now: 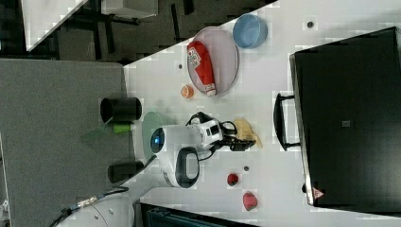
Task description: Pick Banana and place it in mug.
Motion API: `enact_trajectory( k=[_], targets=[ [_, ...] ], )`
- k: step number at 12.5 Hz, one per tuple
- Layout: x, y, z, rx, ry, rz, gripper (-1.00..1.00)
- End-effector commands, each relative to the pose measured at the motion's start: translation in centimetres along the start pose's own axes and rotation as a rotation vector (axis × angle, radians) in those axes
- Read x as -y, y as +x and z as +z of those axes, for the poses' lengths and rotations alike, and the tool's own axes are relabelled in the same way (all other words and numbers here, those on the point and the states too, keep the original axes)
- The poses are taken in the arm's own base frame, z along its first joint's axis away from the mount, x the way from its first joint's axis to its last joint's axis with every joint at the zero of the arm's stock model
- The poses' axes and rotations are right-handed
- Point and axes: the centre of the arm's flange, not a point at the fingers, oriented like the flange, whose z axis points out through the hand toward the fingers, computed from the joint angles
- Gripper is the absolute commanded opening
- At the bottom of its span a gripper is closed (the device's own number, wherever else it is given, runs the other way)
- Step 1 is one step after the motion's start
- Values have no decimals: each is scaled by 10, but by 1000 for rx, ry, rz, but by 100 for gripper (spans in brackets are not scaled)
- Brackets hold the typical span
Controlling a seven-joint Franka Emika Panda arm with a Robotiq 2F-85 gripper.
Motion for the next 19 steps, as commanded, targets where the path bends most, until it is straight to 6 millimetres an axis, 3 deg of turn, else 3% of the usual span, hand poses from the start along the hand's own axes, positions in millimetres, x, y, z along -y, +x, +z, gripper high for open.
enact_trajectory(
  k=[1, 4, 7, 9, 11, 14, 17, 19],
  targets=[
    [8, 6, -12, -38, 29, -35, 34],
    [8, 6, -13, -38, 30, -35, -34],
    [7, 9, -17, -46, 33, -31, -34],
    [7, 16, -41, -86, 55, -24, -34],
    [3, 22, -88, -117, 70, -10, -34],
    [-12, 18, -180, -80, 57, 11, -34],
    [-19, 2, -268, -18, 29, 11, -34],
    [-15, -11, -314, 12, 8, 10, -34]
  ],
)
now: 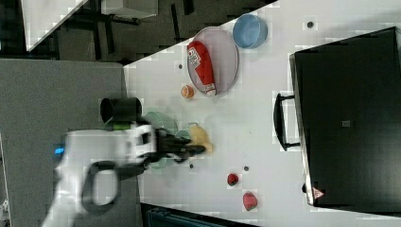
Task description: Pick Banana and place it in mug.
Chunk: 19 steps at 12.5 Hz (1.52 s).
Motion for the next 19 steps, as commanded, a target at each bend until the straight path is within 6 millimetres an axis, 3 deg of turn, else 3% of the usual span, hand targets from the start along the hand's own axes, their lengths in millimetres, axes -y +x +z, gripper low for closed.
enact_trajectory(
  k=[1, 4, 8, 9, 11, 14, 19],
  targets=[
    [25, -21, -56, 9, -9, -31, -34],
    [64, -51, -70, -2, -32, -3, -34],
    [138, -118, -64, 27, -10, 121, -34],
    [163, -145, -51, 61, -1, 212, -34],
    [189, -162, -24, 38, 19, 259, -34],
    [214, -166, 33, 9, 92, 335, -34],
    [227, -152, 121, 70, 91, 356, -29]
  ],
)
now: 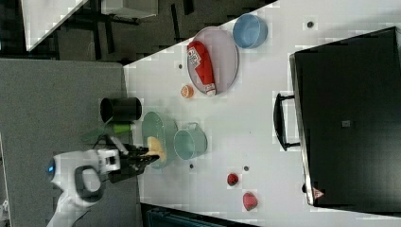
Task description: Pick Banana and place it in mug.
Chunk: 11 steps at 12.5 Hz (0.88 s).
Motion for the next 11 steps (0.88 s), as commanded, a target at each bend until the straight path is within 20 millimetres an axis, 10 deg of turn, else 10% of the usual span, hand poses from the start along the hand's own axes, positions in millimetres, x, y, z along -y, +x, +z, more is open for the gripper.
enact_trajectory(
  k=[1, 6, 11],
  targets=[
    [-20, 39, 32, 29, -35, 152, -9],
    [-14, 50, 48, 21, 30, 171, 100],
    [-16, 83, -29, -62, 123, 205, 100]
  ],
)
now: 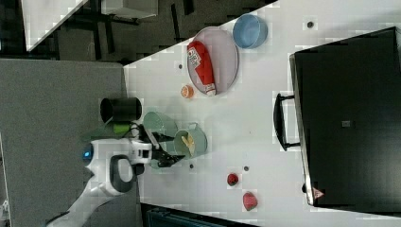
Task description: Pick Banana and place it in mug.
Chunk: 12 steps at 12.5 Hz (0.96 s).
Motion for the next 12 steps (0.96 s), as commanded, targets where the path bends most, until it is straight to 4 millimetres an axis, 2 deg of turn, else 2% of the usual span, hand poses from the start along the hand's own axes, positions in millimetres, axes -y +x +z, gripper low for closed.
enact_trajectory(
  k=[1, 5, 7, 10, 11, 12],
  targets=[
    [15, 32, -106, -83, 126, 26, 100],
    [-19, 92, -235, -90, 106, 101, 100],
    [-45, 127, -294, -73, 72, 95, 100],
    [-89, 172, -369, -102, 30, 98, 100],
    [-94, 177, -384, -118, 30, 102, 100],
    [-99, 179, -390, -133, 4, 106, 100]
  ],
)
